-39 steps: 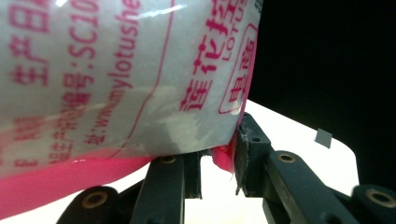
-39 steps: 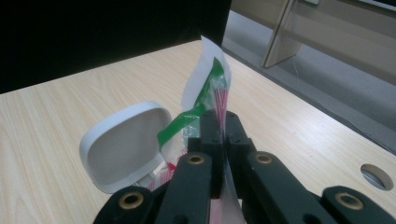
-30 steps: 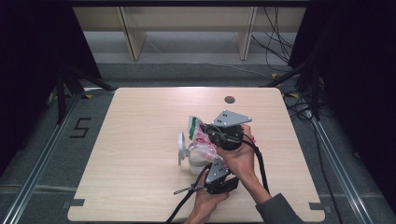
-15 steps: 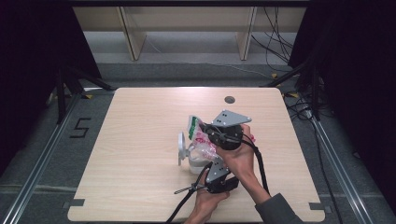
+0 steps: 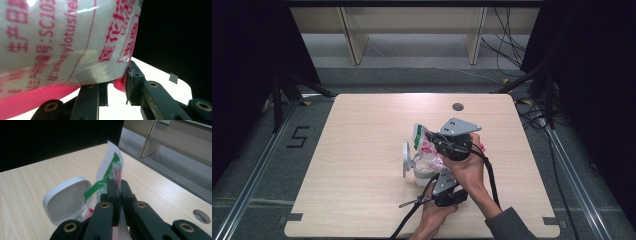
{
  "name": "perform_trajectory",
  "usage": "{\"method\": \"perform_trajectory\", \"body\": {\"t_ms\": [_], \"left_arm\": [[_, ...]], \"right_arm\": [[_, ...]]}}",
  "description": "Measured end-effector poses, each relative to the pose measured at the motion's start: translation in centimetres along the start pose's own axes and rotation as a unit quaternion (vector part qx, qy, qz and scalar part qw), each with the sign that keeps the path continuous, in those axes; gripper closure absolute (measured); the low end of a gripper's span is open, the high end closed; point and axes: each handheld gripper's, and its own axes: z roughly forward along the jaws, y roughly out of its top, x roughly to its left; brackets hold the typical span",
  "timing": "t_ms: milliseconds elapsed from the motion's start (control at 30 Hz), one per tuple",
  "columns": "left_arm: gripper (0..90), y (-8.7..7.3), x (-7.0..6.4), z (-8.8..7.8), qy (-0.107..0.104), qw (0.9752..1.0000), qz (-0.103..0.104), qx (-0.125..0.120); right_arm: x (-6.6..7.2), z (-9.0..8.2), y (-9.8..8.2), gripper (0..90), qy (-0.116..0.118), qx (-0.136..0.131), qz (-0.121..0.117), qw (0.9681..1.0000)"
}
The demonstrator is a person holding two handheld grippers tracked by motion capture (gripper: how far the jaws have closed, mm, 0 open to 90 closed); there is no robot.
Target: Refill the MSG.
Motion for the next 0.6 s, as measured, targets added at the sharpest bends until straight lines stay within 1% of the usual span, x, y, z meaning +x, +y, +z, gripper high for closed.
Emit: {"method": "perform_trajectory", "body": {"t_ms": [67,167,267,400,467,500,567,600], "left_arm": [[74.3,0.01,0.02,0.01,-0.001,1.0,0.0,0.0],[74.4,0.02,0.06,0.12,-0.003,1.0,-0.001,-0.002],[74.4,0.06,0.06,0.1,-0.003,1.0,-0.001,-0.001],[74.4,0.16,0.08,0.19,-0.004,1.0,-0.002,-0.004],[74.4,0.2,0.1,0.2,-0.006,1.0,0.0,-0.005],[74.5,0.21,0.17,0.27,-0.005,1.0,-0.003,-0.006],[74.5,0.18,0.25,0.3,-0.004,1.0,-0.002,-0.004],[74.5,0.19,0.21,0.27,-0.004,1.0,-0.001,-0.003]], "right_arm": [[-0.03,0.07,-0.03,90.0,-0.005,-0.005,0.003,1.0],[0.02,-0.02,0.02,90.0,0.002,0.001,-0.001,1.0],[0.07,0.11,0.03,90.0,-0.002,0.0,0.002,1.0],[0.06,0.04,0.09,90.0,0.0,0.002,-0.001,1.0],[0.04,0.07,0.12,90.0,0.001,0.002,0.002,1.0],[0.17,0.03,0.18,90.0,0.005,0.006,0.009,0.9999],[0.17,0.24,0.15,90.0,0.006,0.005,-0.003,1.0],[0.21,0.29,0.13,90.0,0.006,0.005,-0.003,1.0]]}}
